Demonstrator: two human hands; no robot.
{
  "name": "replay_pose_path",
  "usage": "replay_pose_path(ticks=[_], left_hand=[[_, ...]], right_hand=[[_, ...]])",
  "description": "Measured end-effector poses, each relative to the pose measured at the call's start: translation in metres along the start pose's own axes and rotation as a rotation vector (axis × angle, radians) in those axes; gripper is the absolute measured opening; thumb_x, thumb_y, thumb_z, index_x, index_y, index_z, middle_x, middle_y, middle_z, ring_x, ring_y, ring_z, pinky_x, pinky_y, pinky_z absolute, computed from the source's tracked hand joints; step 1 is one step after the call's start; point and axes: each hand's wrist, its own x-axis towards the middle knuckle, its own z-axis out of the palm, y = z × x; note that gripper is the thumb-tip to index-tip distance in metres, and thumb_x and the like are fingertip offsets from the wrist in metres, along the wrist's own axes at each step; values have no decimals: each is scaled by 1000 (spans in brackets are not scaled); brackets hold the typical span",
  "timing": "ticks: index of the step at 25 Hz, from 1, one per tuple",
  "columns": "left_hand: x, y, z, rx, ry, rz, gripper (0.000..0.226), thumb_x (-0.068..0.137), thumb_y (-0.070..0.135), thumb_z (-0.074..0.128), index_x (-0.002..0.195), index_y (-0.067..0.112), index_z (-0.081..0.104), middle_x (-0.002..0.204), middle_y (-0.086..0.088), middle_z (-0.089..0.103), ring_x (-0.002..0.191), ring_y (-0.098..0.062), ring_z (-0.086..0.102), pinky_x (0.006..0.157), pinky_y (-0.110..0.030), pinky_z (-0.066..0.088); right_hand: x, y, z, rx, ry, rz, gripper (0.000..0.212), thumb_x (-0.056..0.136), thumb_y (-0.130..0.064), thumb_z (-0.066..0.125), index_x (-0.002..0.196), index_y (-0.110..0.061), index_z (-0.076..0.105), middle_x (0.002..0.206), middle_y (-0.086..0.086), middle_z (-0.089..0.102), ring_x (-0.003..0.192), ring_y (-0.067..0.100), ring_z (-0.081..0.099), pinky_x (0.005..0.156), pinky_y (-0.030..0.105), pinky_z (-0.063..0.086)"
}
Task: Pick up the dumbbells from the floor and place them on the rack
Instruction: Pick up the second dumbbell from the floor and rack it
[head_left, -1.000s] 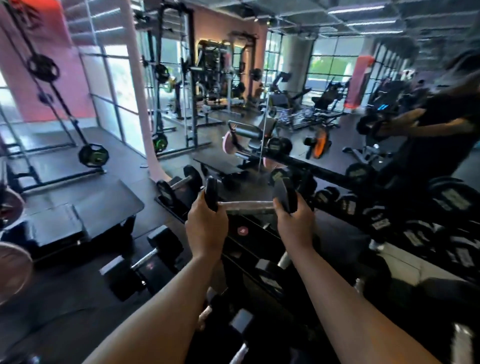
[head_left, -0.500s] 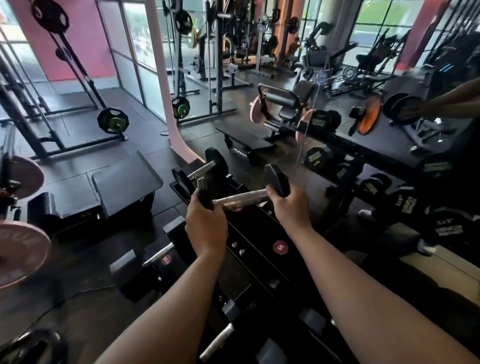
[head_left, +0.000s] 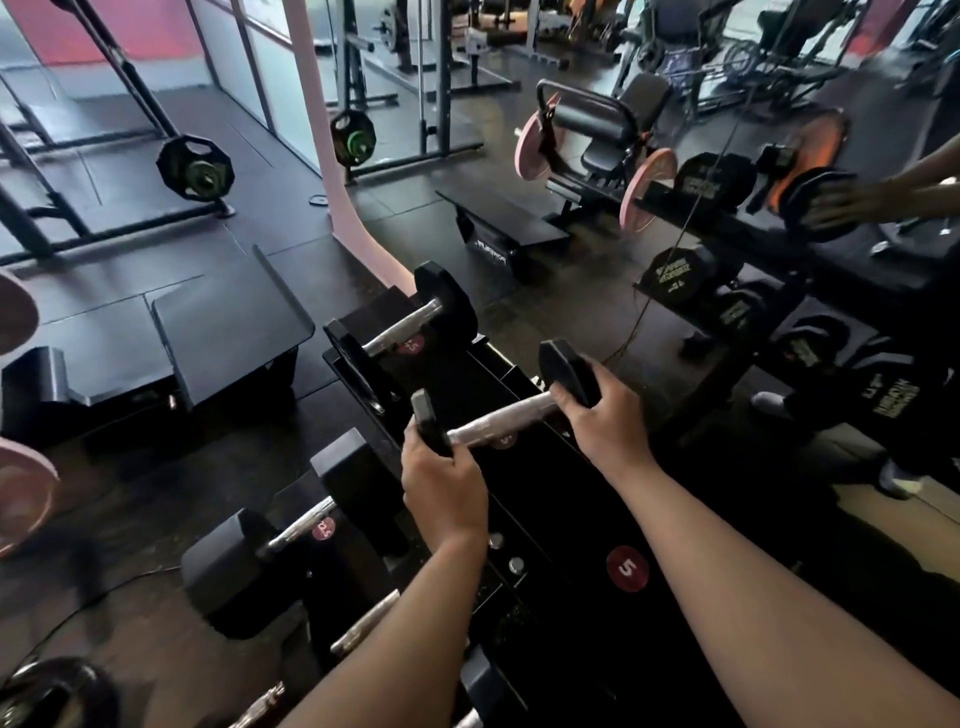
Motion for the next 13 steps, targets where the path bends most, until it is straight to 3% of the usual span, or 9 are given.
replay_pose_path(ticks=[4, 7, 10, 13], left_hand=[[24, -17, 13, 32, 5, -29, 44, 93, 20, 61, 136, 12, 53, 123, -5, 65, 113, -23, 62, 98, -41, 48], [25, -19, 20, 5, 54, -46, 44, 93, 19, 60, 135, 14, 51, 126, -3, 62, 111, -21, 63, 96, -41, 50], [16, -19, 22, 13, 52, -39, 48, 95, 17, 58, 141, 15, 45, 136, -1, 55, 113, -17, 61, 94, -30, 47], [3, -16, 25, -2, -2, -52, 56, 98, 15, 57, 150, 15, 34, 153, -4, 40, 94, 10, 56, 80, -3, 37]], right_hand=[[21, 11, 27, -11, -36, -14, 40, 90, -21, 73, 129, -16, 66, 107, -11, 66, 101, 1, 57, 81, -6, 33], [35, 17, 36, -33, -66, -34, 39, 90, -23, 73, 128, -17, 66, 104, -14, 64, 100, 2, 59, 80, -8, 32], [36, 28, 34, -27, -108, -16, 39, 91, -29, 72, 129, -23, 65, 109, -15, 66, 104, 2, 61, 87, -1, 38], [34, 38, 30, -4, -183, 56, 39, 91, -36, 71, 128, -26, 65, 112, -12, 70, 109, 6, 63, 98, 22, 49]])
